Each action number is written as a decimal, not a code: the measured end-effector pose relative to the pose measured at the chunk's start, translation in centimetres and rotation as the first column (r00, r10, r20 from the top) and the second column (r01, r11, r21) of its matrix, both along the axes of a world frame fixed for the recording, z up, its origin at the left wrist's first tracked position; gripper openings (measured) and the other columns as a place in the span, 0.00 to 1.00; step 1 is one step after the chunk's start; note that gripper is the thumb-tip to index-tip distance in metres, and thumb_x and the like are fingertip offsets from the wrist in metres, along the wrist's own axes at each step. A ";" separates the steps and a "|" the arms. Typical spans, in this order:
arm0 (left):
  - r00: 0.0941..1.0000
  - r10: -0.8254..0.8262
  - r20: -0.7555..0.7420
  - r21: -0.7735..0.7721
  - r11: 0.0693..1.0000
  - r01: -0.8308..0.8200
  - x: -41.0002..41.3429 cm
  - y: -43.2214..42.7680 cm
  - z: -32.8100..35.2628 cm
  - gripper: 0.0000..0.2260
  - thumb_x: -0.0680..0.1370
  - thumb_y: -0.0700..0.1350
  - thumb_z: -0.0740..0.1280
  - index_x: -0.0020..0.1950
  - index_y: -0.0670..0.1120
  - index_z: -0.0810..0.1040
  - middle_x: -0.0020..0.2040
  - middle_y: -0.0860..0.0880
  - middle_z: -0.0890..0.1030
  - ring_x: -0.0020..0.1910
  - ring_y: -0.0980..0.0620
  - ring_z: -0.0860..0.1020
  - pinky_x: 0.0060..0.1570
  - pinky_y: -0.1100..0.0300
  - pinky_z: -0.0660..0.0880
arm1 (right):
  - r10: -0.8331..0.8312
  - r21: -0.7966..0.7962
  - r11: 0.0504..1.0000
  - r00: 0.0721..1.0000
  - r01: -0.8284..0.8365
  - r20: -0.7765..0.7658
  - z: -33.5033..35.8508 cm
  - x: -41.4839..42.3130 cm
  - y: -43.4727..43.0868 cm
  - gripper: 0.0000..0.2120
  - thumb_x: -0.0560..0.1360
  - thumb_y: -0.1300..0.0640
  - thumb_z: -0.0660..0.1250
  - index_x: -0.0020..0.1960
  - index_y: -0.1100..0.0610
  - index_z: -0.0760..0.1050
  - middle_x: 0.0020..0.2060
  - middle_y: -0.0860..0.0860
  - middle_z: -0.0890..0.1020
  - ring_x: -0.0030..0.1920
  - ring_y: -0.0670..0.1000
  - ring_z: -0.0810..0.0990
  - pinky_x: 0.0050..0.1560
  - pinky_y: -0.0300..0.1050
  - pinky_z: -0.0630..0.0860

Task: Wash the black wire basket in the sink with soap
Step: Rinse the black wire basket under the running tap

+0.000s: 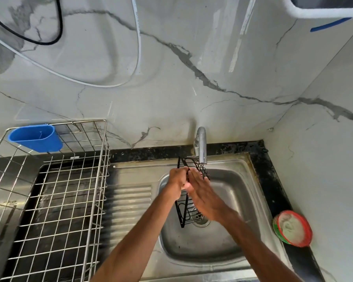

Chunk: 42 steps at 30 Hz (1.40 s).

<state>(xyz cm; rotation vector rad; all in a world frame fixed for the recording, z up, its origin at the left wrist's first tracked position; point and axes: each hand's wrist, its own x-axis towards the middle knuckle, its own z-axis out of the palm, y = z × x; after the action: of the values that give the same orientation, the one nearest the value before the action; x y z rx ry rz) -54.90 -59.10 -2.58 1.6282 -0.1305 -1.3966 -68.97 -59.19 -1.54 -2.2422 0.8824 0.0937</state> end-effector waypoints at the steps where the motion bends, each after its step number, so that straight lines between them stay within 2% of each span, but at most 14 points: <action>1: 1.000 0.008 -0.017 0.002 1.000 -0.008 -0.1 -0.1 0.1 0.14 0.85 0.43 0.62 0.53 0.43 0.87 0.46 0.45 0.89 0.46 0.48 0.87 0.45 0.57 0.79 | 0.020 -0.075 0.997 1.000 -0.021 -0.025 -0.3 -0.5 0.8 0.32 0.83 0.37 0.34 0.81 0.51 0.32 0.79 0.47 0.31 0.78 0.43 0.29 0.79 0.50 0.33; 6: 0.998 0.053 0.034 -0.007 0.999 -0.053 -0.2 0.1 0.6 0.13 0.85 0.43 0.63 0.52 0.41 0.86 0.43 0.45 0.88 0.38 0.50 0.87 0.33 0.59 0.81 | -0.057 -0.236 0.971 0.995 0.036 -0.080 -0.7 -1.9 0.2 0.41 0.74 0.29 0.23 0.80 0.51 0.30 0.78 0.47 0.29 0.78 0.45 0.28 0.76 0.53 0.28; 9: 0.997 0.054 0.051 -0.036 0.998 -0.053 -0.3 0.7 0.9 0.11 0.85 0.42 0.64 0.52 0.40 0.86 0.44 0.43 0.88 0.38 0.49 0.87 0.32 0.61 0.81 | -0.125 -0.140 0.983 0.990 0.116 -0.059 -0.2 -1.1 -1.7 0.50 0.68 0.25 0.20 0.82 0.53 0.37 0.78 0.45 0.36 0.79 0.46 0.33 0.79 0.54 0.34; 11: 0.997 0.026 0.074 -0.063 0.998 -0.021 -0.4 1.1 0.7 0.11 0.85 0.42 0.65 0.51 0.39 0.85 0.44 0.42 0.88 0.40 0.48 0.88 0.39 0.56 0.84 | -0.177 -0.040 0.984 0.983 0.175 -0.046 -0.5 -0.3 -3.7 0.55 0.67 0.22 0.23 0.83 0.55 0.48 0.80 0.46 0.44 0.81 0.48 0.42 0.81 0.53 0.41; 15: 0.994 -0.022 0.108 -0.093 0.995 0.032 -0.6 2.2 0.4 0.13 0.87 0.42 0.62 0.54 0.38 0.84 0.44 0.43 0.88 0.42 0.47 0.88 0.46 0.54 0.85 | -0.432 0.441 0.812 0.902 0.384 0.009 -0.6 1.7 -6.5 0.36 0.80 0.30 0.49 0.77 0.54 0.65 0.72 0.50 0.71 0.73 0.50 0.68 0.74 0.46 0.62; 17: 0.996 -0.006 0.087 -0.114 0.993 0.016 -0.4 2.6 0.3 0.14 0.87 0.44 0.61 0.56 0.38 0.83 0.46 0.42 0.88 0.45 0.44 0.88 0.50 0.50 0.84 | -0.482 0.521 0.744 0.876 0.420 -0.018 -1.0 1.9 -7.4 0.34 0.81 0.34 0.55 0.78 0.55 0.64 0.73 0.55 0.72 0.73 0.56 0.70 0.73 0.52 0.65; 20: 0.997 0.044 0.057 -0.137 0.990 -0.036 -0.1 3.5 0.4 0.14 0.88 0.44 0.59 0.58 0.39 0.83 0.48 0.42 0.88 0.47 0.45 0.88 0.44 0.55 0.83 | -0.539 0.672 0.606 0.841 0.426 -0.048 -0.3 1.6 -6.6 0.31 0.78 0.35 0.63 0.71 0.56 0.72 0.67 0.58 0.79 0.67 0.57 0.77 0.69 0.59 0.72; 23: 0.998 0.055 0.009 -0.176 0.983 -0.053 0.3 4.5 -0.2 0.14 0.88 0.44 0.59 0.57 0.40 0.83 0.50 0.39 0.88 0.46 0.45 0.88 0.41 0.56 0.83 | -0.572 0.740 0.529 0.819 0.415 -0.050 0.1 0.9 -5.5 0.24 0.79 0.39 0.66 0.66 0.55 0.72 0.62 0.55 0.79 0.65 0.53 0.75 0.60 0.53 0.75; 25: 0.999 0.032 -0.019 -0.221 0.975 -0.035 0.5 5.1 -0.8 0.14 0.87 0.45 0.59 0.57 0.40 0.82 0.51 0.38 0.87 0.45 0.45 0.87 0.45 0.54 0.84 | -0.595 0.725 0.517 0.800 0.455 -0.078 -0.8 0.6 -5.6 0.37 0.73 0.35 0.70 0.75 0.52 0.65 0.73 0.55 0.70 0.71 0.56 0.70 0.64 0.58 0.71; 27: 0.999 0.022 -0.039 -0.255 0.966 -0.031 0.7 5.4 -1.2 0.14 0.87 0.45 0.60 0.58 0.39 0.82 0.51 0.37 0.87 0.44 0.45 0.87 0.49 0.50 0.84 | -0.600 0.706 0.528 0.795 0.472 -0.083 -1.2 0.4 -5.9 0.45 0.64 0.30 0.73 0.74 0.51 0.68 0.74 0.54 0.70 0.70 0.56 0.71 0.65 0.62 0.72; 35: 0.997 -0.061 -0.042 -0.158 0.986 0.053 2.9 4.8 -0.7 0.14 0.87 0.44 0.60 0.53 0.39 0.82 0.44 0.40 0.88 0.39 0.48 0.88 0.40 0.57 0.83 | -0.640 0.699 0.481 0.756 0.530 -0.133 -1.6 0.5 -7.1 0.31 0.71 0.43 0.76 0.69 0.54 0.72 0.71 0.55 0.70 0.69 0.56 0.69 0.64 0.65 0.73; 38: 0.968 -0.180 0.175 -0.031 0.982 0.188 3.8 4.5 -0.3 0.11 0.86 0.44 0.64 0.49 0.39 0.80 0.40 0.41 0.84 0.32 0.52 0.84 0.38 0.60 0.82 | -0.625 0.608 0.568 0.771 0.555 -0.120 -1.5 1.2 -6.9 0.28 0.72 0.45 0.77 0.66 0.54 0.71 0.66 0.53 0.75 0.62 0.52 0.74 0.59 0.56 0.76; 40: 0.851 -0.328 0.411 0.051 0.940 0.338 4.3 4.1 -0.6 0.13 0.83 0.52 0.69 0.43 0.45 0.79 0.37 0.46 0.80 0.32 0.53 0.78 0.40 0.57 0.76 | -0.592 0.465 0.684 0.800 0.563 -0.098 -1.7 1.9 -6.8 0.33 0.70 0.44 0.78 0.69 0.55 0.70 0.61 0.51 0.77 0.55 0.49 0.76 0.53 0.47 0.78; 42: 0.771 -0.396 0.499 0.140 0.915 0.379 4.0 3.3 -0.5 0.19 0.79 0.58 0.71 0.34 0.50 0.75 0.30 0.52 0.75 0.28 0.55 0.73 0.35 0.60 0.70 | -0.577 0.335 0.754 0.814 0.565 -0.075 -1.6 2.7 -6.4 0.38 0.67 0.43 0.79 0.71 0.55 0.70 0.61 0.52 0.79 0.52 0.48 0.78 0.50 0.42 0.79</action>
<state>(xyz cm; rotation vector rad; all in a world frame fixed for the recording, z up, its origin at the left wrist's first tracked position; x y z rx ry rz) -50.91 -55.77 -3.04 2.0560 -0.8103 -1.2117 -66.29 -65.59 -3.18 -1.5653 1.3837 -0.0725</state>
